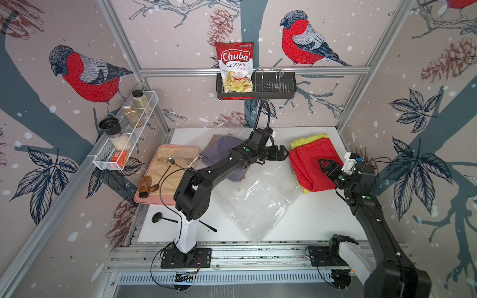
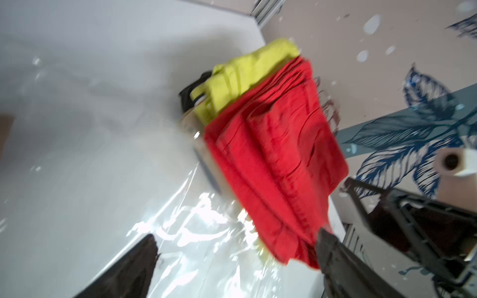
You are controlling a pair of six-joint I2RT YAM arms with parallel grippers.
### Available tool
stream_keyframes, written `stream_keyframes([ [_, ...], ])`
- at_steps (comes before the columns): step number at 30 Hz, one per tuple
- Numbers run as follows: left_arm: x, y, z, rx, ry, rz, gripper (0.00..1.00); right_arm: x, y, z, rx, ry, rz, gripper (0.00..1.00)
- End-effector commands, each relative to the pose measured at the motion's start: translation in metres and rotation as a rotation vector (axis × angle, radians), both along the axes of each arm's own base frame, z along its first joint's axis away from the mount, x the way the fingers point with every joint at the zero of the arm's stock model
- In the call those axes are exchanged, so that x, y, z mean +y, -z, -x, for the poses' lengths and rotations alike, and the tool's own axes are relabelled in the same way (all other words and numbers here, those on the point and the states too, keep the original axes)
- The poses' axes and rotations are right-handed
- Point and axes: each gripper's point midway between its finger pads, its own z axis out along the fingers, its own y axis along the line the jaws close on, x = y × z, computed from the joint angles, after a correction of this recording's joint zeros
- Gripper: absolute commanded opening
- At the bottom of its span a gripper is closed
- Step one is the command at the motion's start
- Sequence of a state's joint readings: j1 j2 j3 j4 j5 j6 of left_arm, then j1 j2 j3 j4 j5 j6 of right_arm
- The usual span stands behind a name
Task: Take the trousers out of the vacuum bag
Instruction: Place the trousers at the center of the board.
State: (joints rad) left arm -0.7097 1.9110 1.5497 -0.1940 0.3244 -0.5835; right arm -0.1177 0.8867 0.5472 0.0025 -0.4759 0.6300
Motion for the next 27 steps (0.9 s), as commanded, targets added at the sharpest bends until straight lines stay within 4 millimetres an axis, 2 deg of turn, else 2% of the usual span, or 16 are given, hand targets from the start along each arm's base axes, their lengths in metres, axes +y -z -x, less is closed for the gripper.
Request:
stream_keyframes([
  [1,0.030,0.008,0.008,-0.009,-0.046,-0.023,0.97,0.028,0.019,0.020,0.078,-0.064,-0.057,0.81],
  [7,0.093,0.026,0.023,0.019,-0.162,-0.043,0.97,0.073,0.064,0.052,0.191,-0.133,-0.103,0.78],
  [14,0.150,0.038,0.032,0.036,-0.274,-0.054,0.98,0.091,0.087,0.083,0.251,-0.154,-0.105,0.77],
  [18,0.165,0.045,0.034,0.043,-0.307,-0.071,0.98,0.095,0.096,0.095,0.267,-0.160,-0.124,0.77],
  [23,0.169,0.056,0.035,0.064,-0.314,-0.077,0.98,0.106,0.108,0.103,0.278,-0.192,-0.193,0.77],
  [27,0.169,0.056,0.034,0.065,-0.316,-0.075,0.98,0.113,0.108,0.101,0.265,-0.204,-0.212,0.76],
])
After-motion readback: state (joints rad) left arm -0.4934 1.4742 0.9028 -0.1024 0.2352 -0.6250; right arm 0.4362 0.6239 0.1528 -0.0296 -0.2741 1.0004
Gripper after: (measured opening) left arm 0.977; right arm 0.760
